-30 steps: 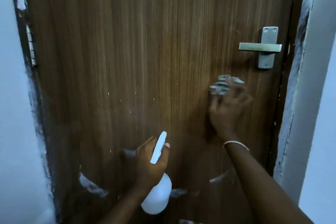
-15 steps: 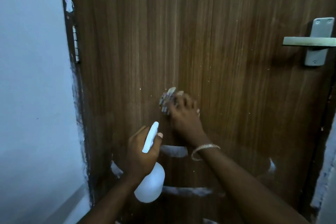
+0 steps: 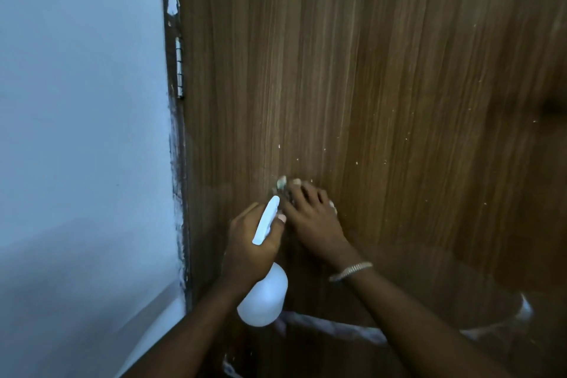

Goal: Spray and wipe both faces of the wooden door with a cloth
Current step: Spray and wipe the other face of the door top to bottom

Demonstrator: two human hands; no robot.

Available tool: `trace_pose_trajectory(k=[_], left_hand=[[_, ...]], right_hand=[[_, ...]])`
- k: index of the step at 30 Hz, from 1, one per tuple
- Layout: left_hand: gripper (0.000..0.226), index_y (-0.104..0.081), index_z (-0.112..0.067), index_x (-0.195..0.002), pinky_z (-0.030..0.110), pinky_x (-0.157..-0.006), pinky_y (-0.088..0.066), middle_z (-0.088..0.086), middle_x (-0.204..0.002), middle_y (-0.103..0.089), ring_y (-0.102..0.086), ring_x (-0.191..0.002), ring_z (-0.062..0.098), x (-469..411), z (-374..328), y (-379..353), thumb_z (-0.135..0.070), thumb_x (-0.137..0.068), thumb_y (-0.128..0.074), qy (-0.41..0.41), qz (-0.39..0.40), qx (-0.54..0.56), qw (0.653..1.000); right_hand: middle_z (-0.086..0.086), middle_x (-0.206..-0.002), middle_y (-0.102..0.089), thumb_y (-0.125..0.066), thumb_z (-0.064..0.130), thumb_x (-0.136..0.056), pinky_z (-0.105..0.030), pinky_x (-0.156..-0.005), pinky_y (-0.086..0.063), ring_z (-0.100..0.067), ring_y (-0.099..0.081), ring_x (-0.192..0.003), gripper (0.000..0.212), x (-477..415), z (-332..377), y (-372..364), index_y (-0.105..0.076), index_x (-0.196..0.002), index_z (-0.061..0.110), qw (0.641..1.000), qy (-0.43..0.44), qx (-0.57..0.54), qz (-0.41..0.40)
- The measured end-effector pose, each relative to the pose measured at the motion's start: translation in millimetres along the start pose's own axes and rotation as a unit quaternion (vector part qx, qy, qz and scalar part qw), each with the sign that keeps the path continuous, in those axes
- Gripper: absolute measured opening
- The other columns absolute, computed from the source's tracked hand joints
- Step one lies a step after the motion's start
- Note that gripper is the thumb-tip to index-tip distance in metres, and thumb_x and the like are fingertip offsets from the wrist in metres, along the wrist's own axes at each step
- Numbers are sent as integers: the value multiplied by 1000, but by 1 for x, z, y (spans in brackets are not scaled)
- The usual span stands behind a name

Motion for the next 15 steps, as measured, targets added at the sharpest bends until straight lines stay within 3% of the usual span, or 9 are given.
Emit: trace_pose_trajectory(k=[1, 3, 6, 8, 10, 11, 13, 15], left_hand=[[14, -66, -16, -90, 43, -60, -59, 5, -77, -68, -67, -69, 23, -2, 0, 4, -28, -98, -64, 1, -3, -10, 1000], [11, -67, -15, -85, 32, -58, -60, 3, -73, -68, -68, -71, 19, -4, 4, 11, -19, -95, -68, 4, -10, -19, 1000], [10, -65, -21, -93, 7, -63, -54, -15, -77, -66, -69, -80, -4, -5, 6, 21, -15, -90, -72, -1, -26, -38, 999], [4, -68, -15, -90, 12, -63, -56, -6, -78, -69, -68, -79, 1, -7, 12, 27, -15, -90, -72, -9, -32, -59, 998], [15, -71, -3, -90, 23, -63, -56, 11, -79, -72, -67, -76, 15, -11, 18, 29, -17, -93, -70, -1, -33, -78, 996], [19, -72, 0, -94, 22, -66, -56, 14, -83, -73, -67, -78, 15, -13, 21, 31, -19, -94, -69, 3, -31, -85, 996], [23, -74, -1, -105, 7, -77, -51, 9, -94, -76, -67, -86, -4, -14, 21, 36, -21, -95, -69, -1, -29, -98, 995], [29, -75, -2, -113, 1, -82, -46, 2, -101, -76, -63, -91, -17, -13, 28, 45, -23, -94, -70, 2, -43, -117, 992]], right_hand=[[-16, -147, -45, -81, 43, -78, -58, -102, -47, -37, -34, -134, 75, 23, 3, -5, -50, -141, 18, 1000, 9, -4, 9], [-17, -142, -44, -76, 57, -77, -57, -97, -47, -38, -37, -128, 81, 53, -21, 10, -48, -143, 18, 998, -62, -15, -9], [-19, -142, -36, -74, 33, -80, -59, -98, -42, -40, -33, -124, 77, 37, -74, 49, -40, -148, 20, 958, -275, -24, -80], [-20, -144, -37, -66, 25, -83, -59, -101, -38, -40, -32, -126, 69, -13, -77, 55, -40, -147, 20, 937, -331, -31, -104], [-21, -142, -46, -66, 25, -85, -57, -99, -41, -41, -37, -127, 61, -61, -38, 35, -49, -143, 16, 970, -229, -19, -77], [-20, -141, -51, -69, 26, -85, -55, -98, -44, -40, -42, -127, 58, -71, -8, 18, -54, -140, 15, 988, -143, -12, -59], [-15, -139, -56, -80, 32, -79, -50, -97, -49, -36, -51, -126, 60, -51, 39, -12, -62, -133, 17, 1000, -3, -6, -4], [-11, -140, -56, -86, 36, -72, -47, -100, -49, -33, -50, -128, 68, -5, 53, -22, -63, -133, 19, 998, 46, -26, 39]])
Point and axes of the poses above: each hand's wrist, its own x-axis away from the middle knuckle, its own y-axis out of the back of the hand, z = x × y, the point moved 8 cm from there along -x, towards the middle knuckle
